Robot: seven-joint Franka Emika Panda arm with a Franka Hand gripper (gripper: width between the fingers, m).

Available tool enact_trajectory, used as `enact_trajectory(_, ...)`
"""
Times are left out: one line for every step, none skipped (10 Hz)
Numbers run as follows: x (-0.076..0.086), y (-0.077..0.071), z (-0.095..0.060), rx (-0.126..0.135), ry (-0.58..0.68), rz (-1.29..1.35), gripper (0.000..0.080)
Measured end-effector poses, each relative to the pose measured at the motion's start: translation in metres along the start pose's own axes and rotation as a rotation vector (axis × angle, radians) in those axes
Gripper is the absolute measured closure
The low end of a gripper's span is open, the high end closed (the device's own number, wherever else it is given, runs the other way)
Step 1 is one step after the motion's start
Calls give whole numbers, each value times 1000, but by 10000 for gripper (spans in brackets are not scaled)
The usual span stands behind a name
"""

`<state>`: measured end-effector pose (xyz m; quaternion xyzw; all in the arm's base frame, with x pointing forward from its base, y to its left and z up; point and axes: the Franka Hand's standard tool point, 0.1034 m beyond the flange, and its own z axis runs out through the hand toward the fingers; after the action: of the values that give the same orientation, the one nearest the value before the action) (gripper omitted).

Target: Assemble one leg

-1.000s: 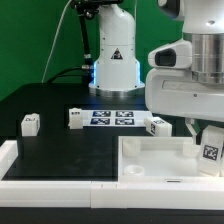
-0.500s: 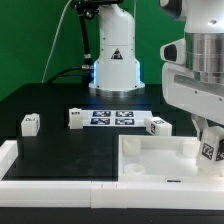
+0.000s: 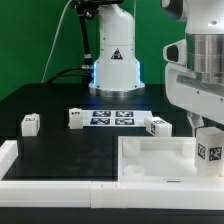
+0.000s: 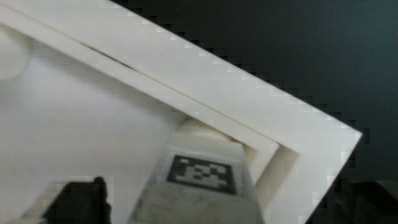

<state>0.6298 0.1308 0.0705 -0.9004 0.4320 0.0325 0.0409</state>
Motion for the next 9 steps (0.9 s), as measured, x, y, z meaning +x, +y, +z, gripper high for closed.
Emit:
enact_trajectory(-1,0,0,-2,1,-139,152)
enact_trajectory(0,0,-2,-15,0,-310,152)
enact_trajectory(2,-1,-4,-23,-4,-469,150)
enact_trajectory(4,-3,-6,-23,0,-599,150)
enact_trajectory(4,-3,-5,-28,7,-731,150)
enact_trajectory(5,-2,-5,-34,10,-842,150)
enact_trajectory(5,-2,-5,-41,12,-960,150)
enact_trajectory(6,-2,-5,-44,12,-1040,150)
enact_trajectory(7,-1,-5,-44,11,-1087,150)
